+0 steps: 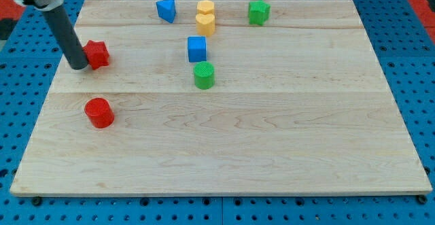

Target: Push the red star left to the blue triangle

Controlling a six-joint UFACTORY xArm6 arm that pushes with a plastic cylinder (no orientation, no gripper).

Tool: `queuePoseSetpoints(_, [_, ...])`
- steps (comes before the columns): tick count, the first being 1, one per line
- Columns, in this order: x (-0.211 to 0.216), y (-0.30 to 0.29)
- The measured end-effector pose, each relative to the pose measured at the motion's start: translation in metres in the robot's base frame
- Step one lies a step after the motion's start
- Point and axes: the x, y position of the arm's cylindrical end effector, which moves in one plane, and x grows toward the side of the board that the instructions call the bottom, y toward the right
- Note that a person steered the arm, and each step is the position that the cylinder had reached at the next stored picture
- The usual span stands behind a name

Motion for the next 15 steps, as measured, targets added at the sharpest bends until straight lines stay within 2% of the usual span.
queuePoseSetpoints(2, [0.004, 0.02])
queuePoseSetpoints(6, [-0.077, 0.04])
queuePoseSetpoints(7, [-0.07, 0.047])
queuePoseSetpoints(8, [-0.042, 0.054])
queuePoseSetpoints(9, [-0.051, 0.072])
queuePoseSetpoints(11, [-0.1, 0.071])
queuePoseSetpoints(13, [-0.126, 0.071])
queuePoseSetpoints(14, [-0.097, 0.072])
queuePoseSetpoints(15, [-0.093, 0.051])
